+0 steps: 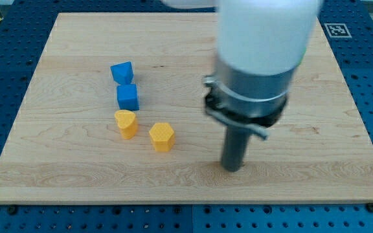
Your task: Move the line of blocks slightly left
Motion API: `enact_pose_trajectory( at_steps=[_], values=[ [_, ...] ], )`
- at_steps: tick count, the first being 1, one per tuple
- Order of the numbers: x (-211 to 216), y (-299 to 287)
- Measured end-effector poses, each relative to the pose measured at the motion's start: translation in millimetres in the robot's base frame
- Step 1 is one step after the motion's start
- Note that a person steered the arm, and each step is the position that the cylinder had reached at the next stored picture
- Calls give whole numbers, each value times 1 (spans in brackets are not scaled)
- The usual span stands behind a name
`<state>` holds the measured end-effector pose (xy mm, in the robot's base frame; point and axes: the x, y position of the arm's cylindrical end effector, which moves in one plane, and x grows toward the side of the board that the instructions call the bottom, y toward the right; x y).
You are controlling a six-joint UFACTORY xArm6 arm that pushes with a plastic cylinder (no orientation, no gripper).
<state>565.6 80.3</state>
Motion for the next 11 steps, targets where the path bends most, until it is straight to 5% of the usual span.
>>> enact_pose_trajectory(
  at_steps=[2, 3, 4, 5, 11],
  values=[
    [-116, 47],
    [-141, 53],
    [-141, 68],
    [-154, 141],
    [-233, 183]
  ],
)
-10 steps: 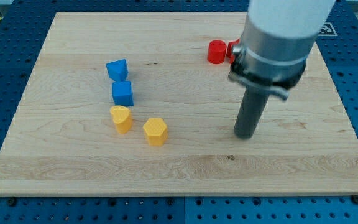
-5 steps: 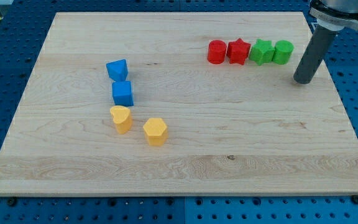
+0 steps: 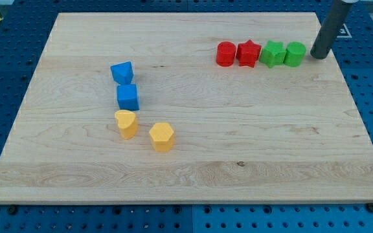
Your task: Move the line of blocks slightly left
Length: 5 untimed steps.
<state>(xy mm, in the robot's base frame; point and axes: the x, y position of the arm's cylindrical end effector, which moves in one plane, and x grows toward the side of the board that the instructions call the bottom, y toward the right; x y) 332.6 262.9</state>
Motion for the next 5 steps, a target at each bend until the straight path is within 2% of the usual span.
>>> enact_pose_trajectory(
  at_steps=[5],
  values=[
    [10, -98]
  ],
)
